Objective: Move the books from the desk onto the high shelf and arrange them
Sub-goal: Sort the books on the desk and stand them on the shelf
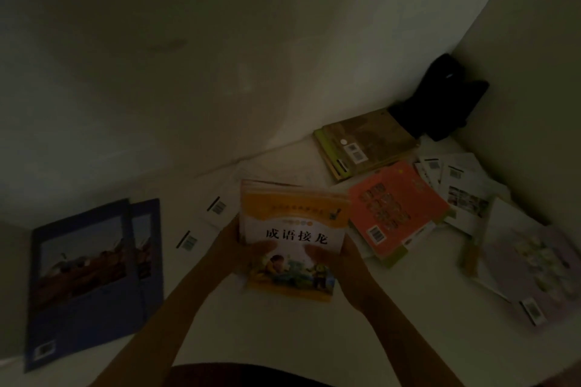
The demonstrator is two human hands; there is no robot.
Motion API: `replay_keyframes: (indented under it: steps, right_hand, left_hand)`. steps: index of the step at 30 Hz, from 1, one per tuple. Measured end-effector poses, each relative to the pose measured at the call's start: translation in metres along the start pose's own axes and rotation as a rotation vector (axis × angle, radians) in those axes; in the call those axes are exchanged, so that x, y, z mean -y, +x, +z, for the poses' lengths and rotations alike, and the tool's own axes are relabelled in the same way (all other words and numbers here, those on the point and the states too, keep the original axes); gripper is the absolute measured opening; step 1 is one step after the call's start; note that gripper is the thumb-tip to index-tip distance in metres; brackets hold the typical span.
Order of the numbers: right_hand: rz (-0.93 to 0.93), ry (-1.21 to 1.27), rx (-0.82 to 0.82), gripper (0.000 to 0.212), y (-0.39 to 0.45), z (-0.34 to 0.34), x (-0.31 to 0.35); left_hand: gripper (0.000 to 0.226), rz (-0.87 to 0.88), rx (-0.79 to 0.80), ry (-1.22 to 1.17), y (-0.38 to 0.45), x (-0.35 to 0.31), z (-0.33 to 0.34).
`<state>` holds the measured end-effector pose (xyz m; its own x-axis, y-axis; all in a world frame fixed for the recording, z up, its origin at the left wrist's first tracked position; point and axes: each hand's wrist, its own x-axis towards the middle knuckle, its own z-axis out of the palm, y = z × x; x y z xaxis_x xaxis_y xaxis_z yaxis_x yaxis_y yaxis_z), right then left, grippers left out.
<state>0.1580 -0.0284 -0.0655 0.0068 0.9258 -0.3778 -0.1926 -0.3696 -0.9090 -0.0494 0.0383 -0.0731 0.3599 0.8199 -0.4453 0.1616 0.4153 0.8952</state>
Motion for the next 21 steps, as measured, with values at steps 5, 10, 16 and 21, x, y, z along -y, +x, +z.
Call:
replay_keyframes:
  steps: [5, 10, 16, 21]
  right_hand:
    - [-0.035, -0.078, 0.069, 0.060, 0.002, -0.006, 0.003]
    - [0.001, -0.086, -0.064, 0.068, -0.018, -0.008, -0.031]
    - [-0.101, -0.048, -0.169, 0.046, -0.021, 0.008, -0.020]
    - [-0.096, -0.024, -0.206, 0.041, -0.027, 0.022, -0.008]
  left_hand:
    - [0.069, 0.118, -0.046, -0.030, -0.010, 0.004, 0.014]
    - [0.081, 0.070, -0.047, 0.003, -0.017, 0.030, 0.034]
    - [0.075, 0.083, -0.144, -0.067, -0.012, 0.025, 0.046]
    - [0.056, 0.151, -0.191, 0.029, -0.027, 0.004, 0.034]
